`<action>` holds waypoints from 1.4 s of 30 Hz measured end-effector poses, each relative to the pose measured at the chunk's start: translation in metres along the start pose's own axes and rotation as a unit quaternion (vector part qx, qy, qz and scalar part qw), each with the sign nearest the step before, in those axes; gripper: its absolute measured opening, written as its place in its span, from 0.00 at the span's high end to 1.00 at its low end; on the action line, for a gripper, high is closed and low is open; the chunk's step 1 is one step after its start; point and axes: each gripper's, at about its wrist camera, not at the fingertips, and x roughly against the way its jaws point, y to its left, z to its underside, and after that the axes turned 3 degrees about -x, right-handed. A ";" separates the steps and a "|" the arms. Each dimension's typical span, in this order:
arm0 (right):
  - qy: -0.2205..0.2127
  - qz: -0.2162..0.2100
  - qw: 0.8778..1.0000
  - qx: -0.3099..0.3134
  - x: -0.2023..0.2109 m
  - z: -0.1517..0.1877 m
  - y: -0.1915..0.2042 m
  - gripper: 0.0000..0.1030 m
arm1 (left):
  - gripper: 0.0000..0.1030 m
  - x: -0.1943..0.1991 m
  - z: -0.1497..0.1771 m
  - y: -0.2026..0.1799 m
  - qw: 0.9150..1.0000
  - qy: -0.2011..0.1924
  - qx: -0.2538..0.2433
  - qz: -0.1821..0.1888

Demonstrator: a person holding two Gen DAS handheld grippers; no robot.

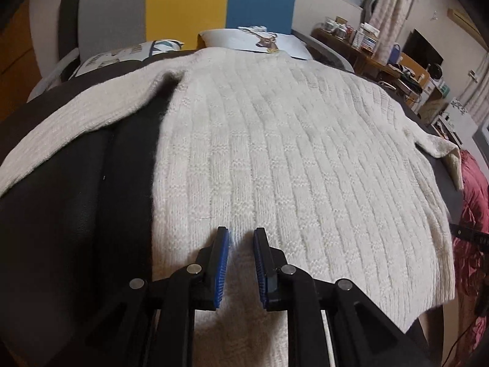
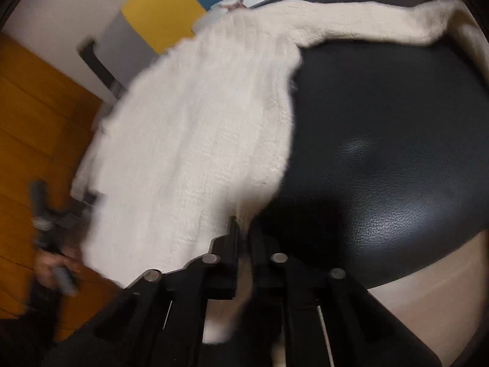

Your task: Fold clothes

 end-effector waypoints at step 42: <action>-0.025 0.175 0.935 0.309 0.008 0.108 0.121 0.48 | 0.79 -0.011 0.095 -0.029 0.878 0.167 0.191 0.405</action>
